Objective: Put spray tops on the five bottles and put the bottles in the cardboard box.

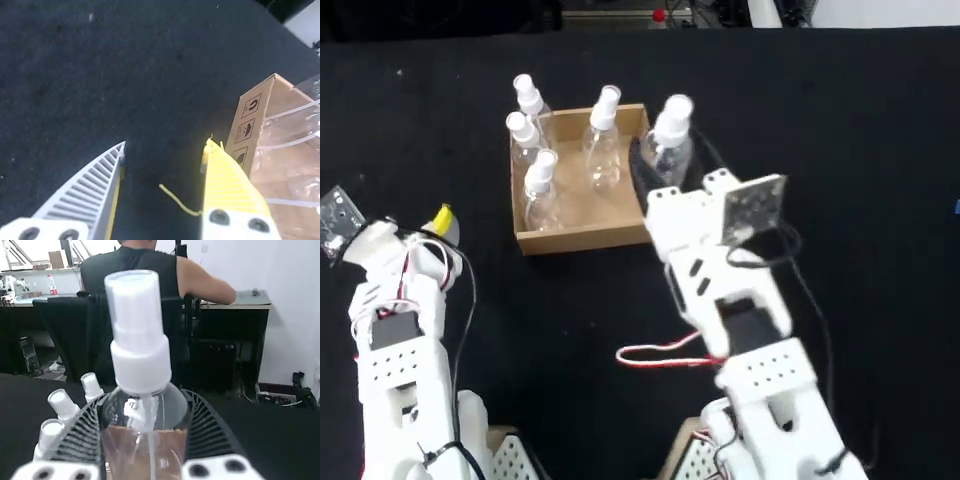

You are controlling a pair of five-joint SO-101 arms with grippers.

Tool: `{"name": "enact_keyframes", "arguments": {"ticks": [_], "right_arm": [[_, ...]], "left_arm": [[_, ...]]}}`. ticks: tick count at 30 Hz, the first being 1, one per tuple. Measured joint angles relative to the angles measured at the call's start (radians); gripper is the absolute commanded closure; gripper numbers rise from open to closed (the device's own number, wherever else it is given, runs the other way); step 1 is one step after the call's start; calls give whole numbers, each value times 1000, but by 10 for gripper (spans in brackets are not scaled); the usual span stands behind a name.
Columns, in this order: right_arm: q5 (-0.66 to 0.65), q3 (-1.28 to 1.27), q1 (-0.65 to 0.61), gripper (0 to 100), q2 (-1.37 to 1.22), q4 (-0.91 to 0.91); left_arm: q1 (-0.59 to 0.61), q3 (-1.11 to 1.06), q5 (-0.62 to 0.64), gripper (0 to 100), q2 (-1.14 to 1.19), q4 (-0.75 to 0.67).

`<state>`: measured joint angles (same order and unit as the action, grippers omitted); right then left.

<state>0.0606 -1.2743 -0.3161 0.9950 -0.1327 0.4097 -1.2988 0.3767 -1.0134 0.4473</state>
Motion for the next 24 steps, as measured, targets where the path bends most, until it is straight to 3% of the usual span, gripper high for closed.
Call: {"name": "enact_keyframes", "arguments": {"ticks": [7,24], "right_arm": [[0,-69,-21,987,-224,-393],[0,107,-21,988,-974,-856]], "left_arm": [[0,-71,0,780,0,-91],[0,-127,0,780,0,-181]]}}
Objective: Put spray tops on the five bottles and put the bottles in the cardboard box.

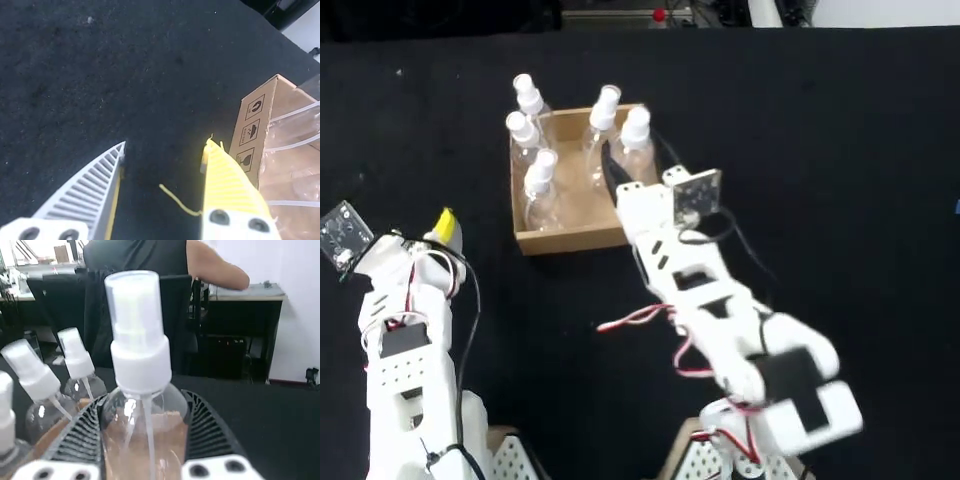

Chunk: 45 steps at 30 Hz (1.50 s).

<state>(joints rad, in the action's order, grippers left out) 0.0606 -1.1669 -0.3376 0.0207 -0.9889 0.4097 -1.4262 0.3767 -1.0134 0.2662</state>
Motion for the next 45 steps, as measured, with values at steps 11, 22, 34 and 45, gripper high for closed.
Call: {"name": "enact_keyframes", "arguments": {"ticks": [11,22,34,45], "right_arm": [[0,14,0,987,-210,-124],[0,41,0,983,-270,-124],[0,43,0,982,-288,-130],[0,43,0,982,-288,-130]], "left_arm": [[0,0,0,780,0,0],[0,0,0,780,0,0],[0,0,0,780,0,0],[0,0,0,780,0,0]]}}
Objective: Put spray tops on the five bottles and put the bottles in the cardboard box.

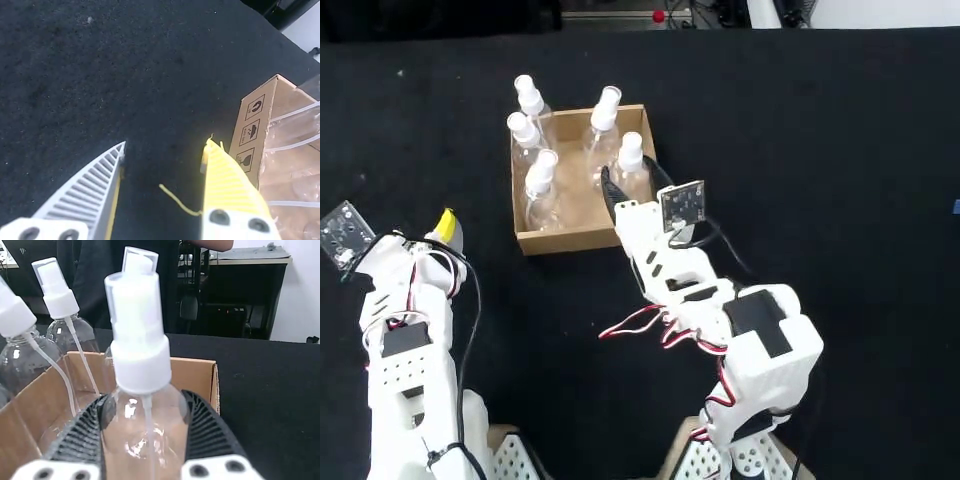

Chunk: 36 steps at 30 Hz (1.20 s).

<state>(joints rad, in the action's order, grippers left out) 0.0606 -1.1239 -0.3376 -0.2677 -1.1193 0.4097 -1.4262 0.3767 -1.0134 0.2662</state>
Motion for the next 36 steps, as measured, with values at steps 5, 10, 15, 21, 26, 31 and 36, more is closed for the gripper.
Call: {"name": "enact_keyframes", "arguments": {"ticks": [5,10,15,21,26,31,36], "right_arm": [[0,0,0,982,0,0],[0,0,0,979,0,0],[0,0,-2,832,0,0],[0,0,-5,810,0,0],[0,0,-5,821,0,0],[0,0,-31,818,0,0],[0,0,-49,817,0,0]], "left_arm": [[0,0,0,780,0,0],[0,0,0,780,0,0],[0,0,0,780,0,0],[0,0,0,780,0,0],[0,0,0,780,0,0],[0,0,0,780,0,0],[0,0,0,780,0,0]]}}
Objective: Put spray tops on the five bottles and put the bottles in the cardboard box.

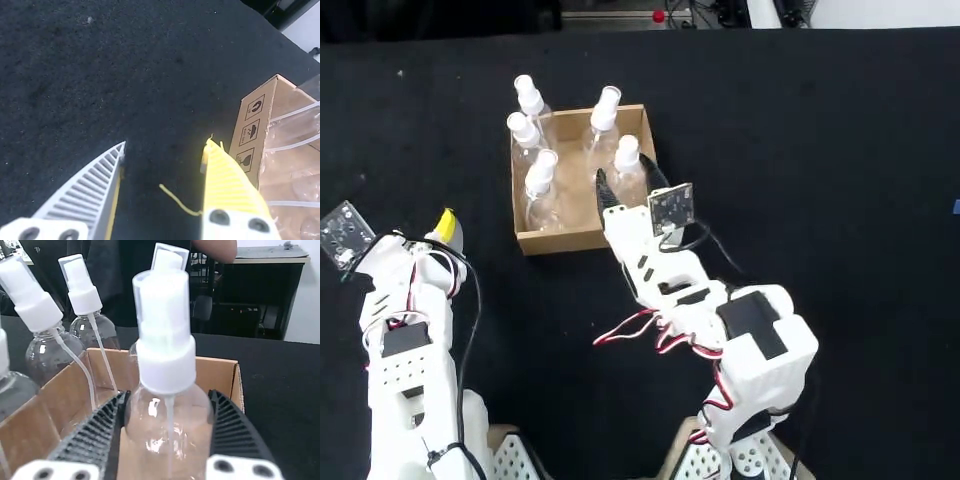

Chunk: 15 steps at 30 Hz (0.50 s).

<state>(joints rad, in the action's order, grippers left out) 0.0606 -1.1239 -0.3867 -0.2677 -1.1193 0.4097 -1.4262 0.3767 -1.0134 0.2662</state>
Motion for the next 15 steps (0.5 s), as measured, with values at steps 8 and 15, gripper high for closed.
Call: {"name": "enact_keyframes", "arguments": {"ticks": [8,15], "right_arm": [[0,0,-2,657,0,0],[0,0,2,675,0,0]], "left_arm": [[0,0,0,780,0,0],[0,0,0,780,0,0]]}}
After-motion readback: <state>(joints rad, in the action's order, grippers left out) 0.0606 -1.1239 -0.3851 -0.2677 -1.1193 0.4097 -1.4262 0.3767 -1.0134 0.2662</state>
